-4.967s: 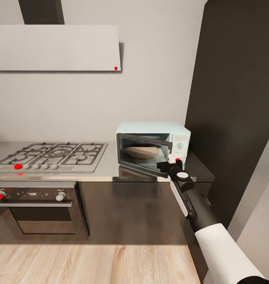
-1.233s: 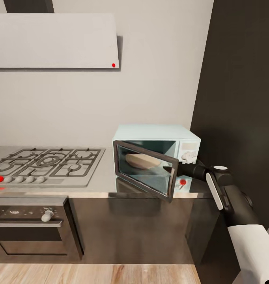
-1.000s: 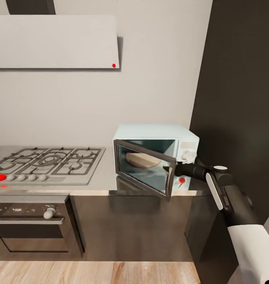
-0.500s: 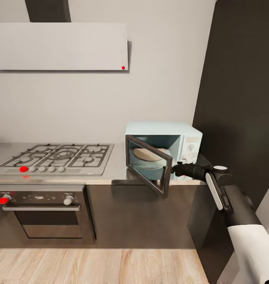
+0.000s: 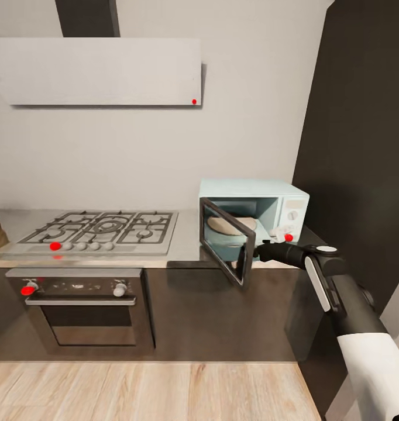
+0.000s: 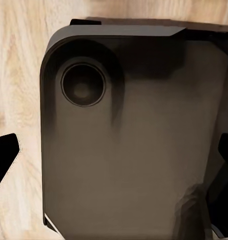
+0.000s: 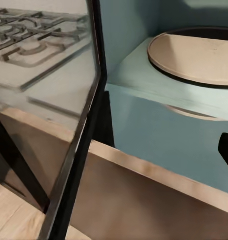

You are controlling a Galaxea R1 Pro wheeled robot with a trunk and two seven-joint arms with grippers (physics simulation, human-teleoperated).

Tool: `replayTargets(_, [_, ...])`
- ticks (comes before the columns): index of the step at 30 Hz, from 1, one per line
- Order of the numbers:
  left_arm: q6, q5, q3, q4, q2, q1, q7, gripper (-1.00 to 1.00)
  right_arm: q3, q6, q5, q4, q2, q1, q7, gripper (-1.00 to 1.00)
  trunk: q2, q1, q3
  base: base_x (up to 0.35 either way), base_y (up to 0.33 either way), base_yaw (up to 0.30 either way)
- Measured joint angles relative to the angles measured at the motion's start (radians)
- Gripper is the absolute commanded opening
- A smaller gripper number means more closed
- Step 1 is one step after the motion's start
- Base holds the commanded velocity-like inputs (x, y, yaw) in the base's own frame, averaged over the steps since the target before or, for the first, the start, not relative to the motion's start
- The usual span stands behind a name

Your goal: In the kitchen, take the popcorn bag from the countertop, put it into the microwave, and heat it until the popcorn is cooked so the cooked popcorn ends up inside the bag.

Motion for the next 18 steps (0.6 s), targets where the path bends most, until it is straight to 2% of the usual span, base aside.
replayTargets(10, [0.000, 0.000, 0.000, 0.000, 0.000, 0.000, 0.000, 1.00, 0.000, -0.001, -0.005, 0.007, -0.002, 0.000, 0.017, 1.00, 0.000, 0.000, 0.000, 0.000, 0.130, 0.000])
replayTargets(14, [0.000, 0.000, 0.000, 0.001, 0.000, 0.000, 0.000, 1.00, -0.003, -0.002, -0.004, 0.008, -0.003, 0.000, 0.141, 1.00, 0.000, 0.000, 0.000, 0.000, 0.024, 0.000])
replayTargets(18, [0.000, 0.000, 0.000, 0.000, 0.000, 0.000, 0.000, 1.00, -0.003, -0.004, 0.000, 0.009, -0.007, 0.000, 0.179, 1.00, 0.000, 0.000, 0.000, 0.000, 0.002, 0.000])
